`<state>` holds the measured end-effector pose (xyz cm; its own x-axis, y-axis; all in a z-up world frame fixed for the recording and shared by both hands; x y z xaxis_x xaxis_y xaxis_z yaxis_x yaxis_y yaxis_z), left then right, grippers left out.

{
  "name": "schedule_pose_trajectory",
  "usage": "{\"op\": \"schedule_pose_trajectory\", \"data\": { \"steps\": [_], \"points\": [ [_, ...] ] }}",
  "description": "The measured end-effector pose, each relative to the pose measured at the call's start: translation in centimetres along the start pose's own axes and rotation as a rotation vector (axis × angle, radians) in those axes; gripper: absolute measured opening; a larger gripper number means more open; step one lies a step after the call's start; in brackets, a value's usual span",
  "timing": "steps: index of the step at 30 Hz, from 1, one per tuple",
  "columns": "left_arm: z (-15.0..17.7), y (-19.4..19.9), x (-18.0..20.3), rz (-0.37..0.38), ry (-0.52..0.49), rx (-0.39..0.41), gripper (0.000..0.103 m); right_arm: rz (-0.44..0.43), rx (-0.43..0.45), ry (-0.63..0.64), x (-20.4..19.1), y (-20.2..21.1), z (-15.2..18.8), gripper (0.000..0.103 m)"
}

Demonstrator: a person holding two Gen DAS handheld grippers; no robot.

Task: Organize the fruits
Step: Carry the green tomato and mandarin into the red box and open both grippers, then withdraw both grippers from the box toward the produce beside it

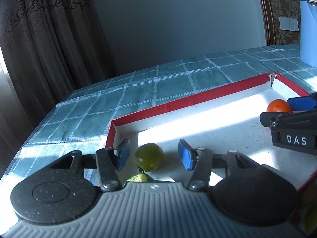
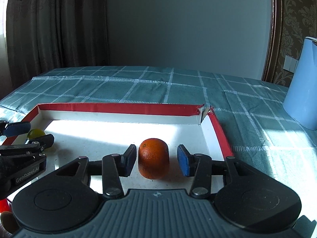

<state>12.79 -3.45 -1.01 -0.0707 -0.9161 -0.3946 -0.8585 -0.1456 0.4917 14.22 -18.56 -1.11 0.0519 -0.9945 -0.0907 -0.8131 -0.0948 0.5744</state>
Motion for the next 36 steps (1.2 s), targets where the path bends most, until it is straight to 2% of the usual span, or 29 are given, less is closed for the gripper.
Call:
{"op": "schedule_pose_trajectory", "data": {
  "steps": [2,4,7,10,13,17,22,29,32,36],
  "points": [
    [0.0,0.3,0.1,-0.011,-0.008,0.021,0.074,0.001,0.009,-0.001,0.1,0.1,0.2,0.07],
    [0.1,0.7,0.2,-0.02,-0.014,0.042,0.086,-0.007,0.028,-0.023,0.5,0.5,0.1,0.07],
    [0.1,1.0,0.3,-0.022,-0.018,0.055,0.09,-0.004,0.037,-0.048,0.9,0.7,0.1,0.078],
    [0.4,1.2,0.1,-0.027,-0.01,0.064,0.099,-0.009,0.025,-0.065,1.3,0.5,0.3,0.08],
    [0.6,2.1,-0.2,-0.04,0.0,0.105,0.101,-0.025,0.022,-0.102,1.9,0.7,0.4,0.08],
    [1.2,3.7,-0.7,-0.067,0.013,0.162,0.103,-0.04,0.073,-0.142,2.7,2.0,0.6,0.08],
    [2.5,5.3,-2.0,-0.085,0.054,0.156,0.103,-0.047,0.142,-0.176,3.6,4.2,0.7,0.08],
    [5.4,8.2,-5.4,-0.061,0.181,0.145,0.103,-0.046,0.15,-0.198,4.2,5.4,1.2,0.08],
    [6.8,9.3,-5.9,-0.058,0.178,0.141,0.103,-0.064,0.152,-0.228,4.6,6.1,1.5,0.08],
    [8.3,10.5,-5.7,-0.029,0.117,0.147,0.103,-0.077,0.172,-0.269,5.3,7.0,1.7,0.08]
  ]
}}
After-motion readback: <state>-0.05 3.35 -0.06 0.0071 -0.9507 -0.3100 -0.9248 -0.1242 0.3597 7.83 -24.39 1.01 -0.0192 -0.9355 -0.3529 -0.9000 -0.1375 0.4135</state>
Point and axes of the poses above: each gripper's, at about its wrist camera, not at the fingertips, and y roughly against the way its jaws point, x to its right, z to its underside, the point moved 2 cm from there along -y, roughly the way its jaws point, and after that the axes turned 9 degrees about -y, right-handed, at the moved point
